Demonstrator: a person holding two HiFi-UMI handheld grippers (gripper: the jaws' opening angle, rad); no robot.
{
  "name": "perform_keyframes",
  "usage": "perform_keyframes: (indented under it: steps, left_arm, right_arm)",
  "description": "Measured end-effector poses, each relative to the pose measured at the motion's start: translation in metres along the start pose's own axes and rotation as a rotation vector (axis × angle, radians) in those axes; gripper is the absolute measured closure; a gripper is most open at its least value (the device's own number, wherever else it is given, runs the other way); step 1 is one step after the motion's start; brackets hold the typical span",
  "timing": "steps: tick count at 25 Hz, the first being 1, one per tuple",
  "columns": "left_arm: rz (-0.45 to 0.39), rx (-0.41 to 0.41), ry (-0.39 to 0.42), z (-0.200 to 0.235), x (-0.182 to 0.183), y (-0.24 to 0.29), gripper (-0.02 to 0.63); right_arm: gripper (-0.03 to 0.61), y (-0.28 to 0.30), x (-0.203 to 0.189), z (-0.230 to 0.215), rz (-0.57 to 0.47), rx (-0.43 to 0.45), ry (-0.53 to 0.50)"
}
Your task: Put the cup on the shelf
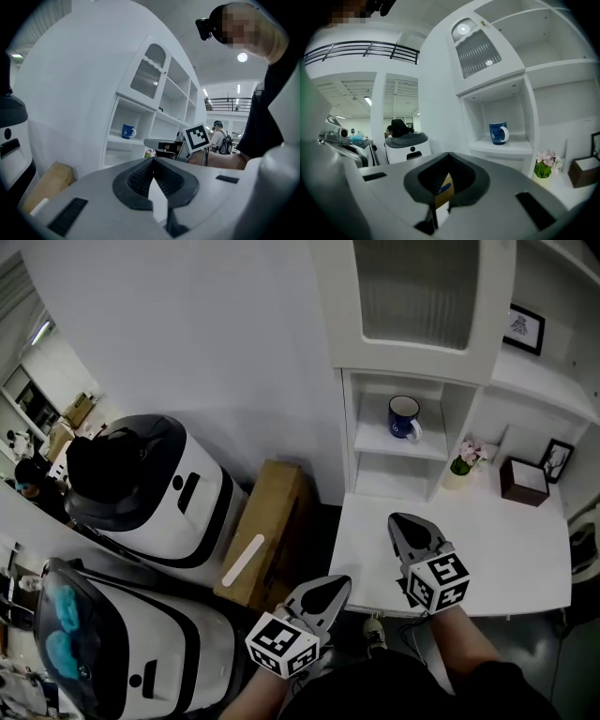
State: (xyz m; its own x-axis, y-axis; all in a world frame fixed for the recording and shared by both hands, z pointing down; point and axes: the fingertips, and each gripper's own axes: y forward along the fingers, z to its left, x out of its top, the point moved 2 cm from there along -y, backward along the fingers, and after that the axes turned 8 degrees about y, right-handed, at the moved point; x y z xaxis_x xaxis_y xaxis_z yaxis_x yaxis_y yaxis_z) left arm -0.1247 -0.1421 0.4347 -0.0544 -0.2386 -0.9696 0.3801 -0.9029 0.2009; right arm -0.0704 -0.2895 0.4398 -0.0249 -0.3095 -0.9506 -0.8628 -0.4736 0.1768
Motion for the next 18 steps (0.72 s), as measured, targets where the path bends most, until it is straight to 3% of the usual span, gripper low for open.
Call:
perform_keyframes:
  steps: [18]
  left_arm:
    - [-0.007,-0.123,-0.010,-0.048,-0.032,-0.077,0.608]
  right_arm:
    - [0.575,-0.081,-0.044,0.091,0.017,-0.062,-0.009]
